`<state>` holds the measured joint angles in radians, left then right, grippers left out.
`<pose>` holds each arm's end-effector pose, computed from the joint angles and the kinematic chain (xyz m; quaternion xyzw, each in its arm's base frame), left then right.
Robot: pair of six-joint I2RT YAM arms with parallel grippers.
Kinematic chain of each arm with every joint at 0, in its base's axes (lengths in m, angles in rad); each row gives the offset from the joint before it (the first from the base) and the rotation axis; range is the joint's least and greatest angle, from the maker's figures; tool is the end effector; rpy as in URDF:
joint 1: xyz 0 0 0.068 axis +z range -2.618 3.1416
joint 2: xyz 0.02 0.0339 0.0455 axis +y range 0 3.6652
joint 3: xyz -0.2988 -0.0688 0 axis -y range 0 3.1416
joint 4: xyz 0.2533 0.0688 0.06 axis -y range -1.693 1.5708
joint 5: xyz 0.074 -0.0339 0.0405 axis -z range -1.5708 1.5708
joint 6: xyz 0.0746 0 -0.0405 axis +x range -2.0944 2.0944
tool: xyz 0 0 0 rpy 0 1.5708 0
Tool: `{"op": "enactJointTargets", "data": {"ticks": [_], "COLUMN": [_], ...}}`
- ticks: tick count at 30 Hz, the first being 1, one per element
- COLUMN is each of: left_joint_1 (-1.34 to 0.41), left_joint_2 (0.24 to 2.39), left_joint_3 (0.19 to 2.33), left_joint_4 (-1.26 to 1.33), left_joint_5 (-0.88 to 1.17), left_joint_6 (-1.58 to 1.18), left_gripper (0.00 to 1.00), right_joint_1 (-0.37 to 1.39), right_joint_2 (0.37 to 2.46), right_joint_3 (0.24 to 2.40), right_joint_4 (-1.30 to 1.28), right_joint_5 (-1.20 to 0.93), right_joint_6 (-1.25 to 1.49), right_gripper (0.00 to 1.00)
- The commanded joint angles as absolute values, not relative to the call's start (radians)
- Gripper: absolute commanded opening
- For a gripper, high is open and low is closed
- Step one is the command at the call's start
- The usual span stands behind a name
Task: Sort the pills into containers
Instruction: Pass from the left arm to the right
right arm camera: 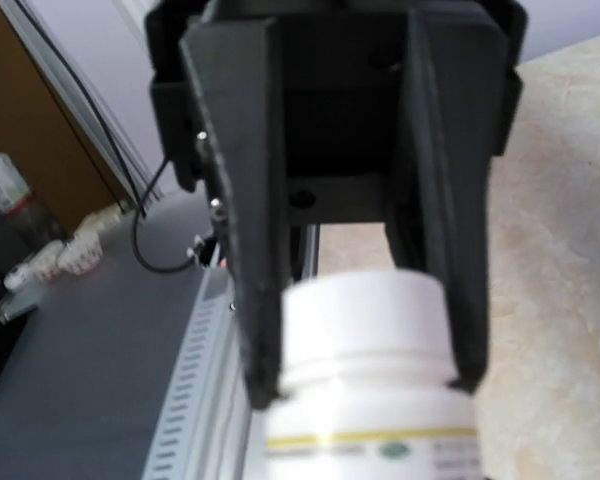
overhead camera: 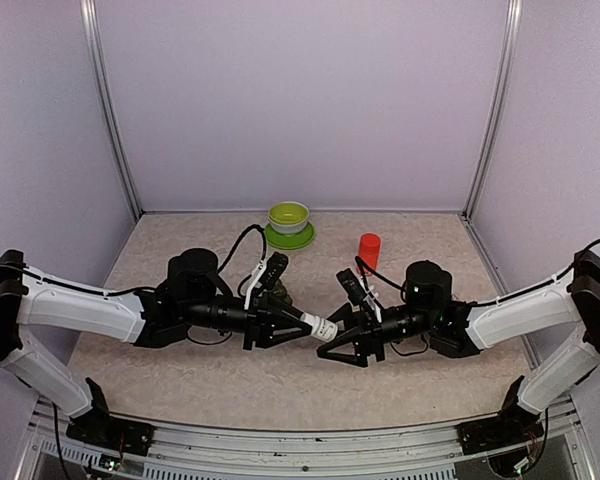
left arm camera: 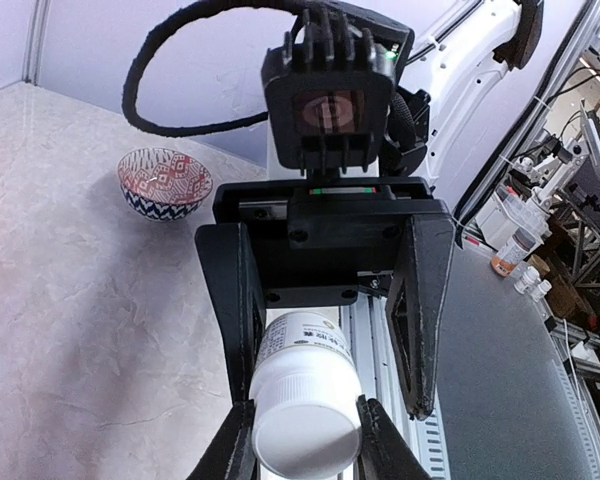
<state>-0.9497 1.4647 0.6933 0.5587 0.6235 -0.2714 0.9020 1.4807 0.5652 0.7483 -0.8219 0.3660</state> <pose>0.1644 -0.3045 0.2486 0.4281 0.6344 -0.5383 0.3529 0.1544 0.2834 0.2261 -0.4341 0.6068 0.5964 0.2961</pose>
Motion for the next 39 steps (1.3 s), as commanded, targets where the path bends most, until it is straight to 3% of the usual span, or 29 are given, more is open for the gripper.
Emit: {"op": "enactJointTargets", "data": {"ticks": [1, 14, 28, 30, 34, 37, 39], "left_joint_1": [-0.950, -0.952, -0.951, -0.949, -0.944, -0.942, -0.940], "left_joint_2": [1.435, 1.448, 1.456, 1.455, 1.428, 1.385, 1.370], "left_joint_3": [0.692, 0.690, 0.687, 0.687, 0.677, 0.638, 0.625], "left_joint_4": [0.535, 0.540, 0.542, 0.541, 0.550, 0.600, 0.633], "left_joint_5": [0.603, 0.612, 0.621, 0.622, 0.630, 0.625, 0.631], "left_joint_6": [-0.243, -0.243, -0.242, -0.243, -0.214, -0.191, -0.190], "left_gripper": [0.09, 0.09, 0.12, 0.23, 0.64, 0.82, 0.88], "right_joint_1": [0.895, 0.895, 0.895, 0.895, 0.896, 0.896, 0.899], "right_joint_2": [1.514, 1.539, 1.580, 1.578, 1.575, 1.576, 1.578], "right_joint_3": [0.536, 0.540, 0.554, 0.555, 0.555, 0.553, 0.549], "right_joint_4": [0.936, 0.988, 1.030, 1.025, 1.019, 1.027, 1.036], "right_joint_5": [-0.778, -0.770, -0.817, -0.817, -0.814, -0.809, -0.803], "right_joint_6": [0.490, 0.511, 0.522, 0.520, 0.538, 0.567, 0.579], "right_gripper": [0.64, 0.57, 0.22, 0.21, 0.20, 0.20, 0.20]}}
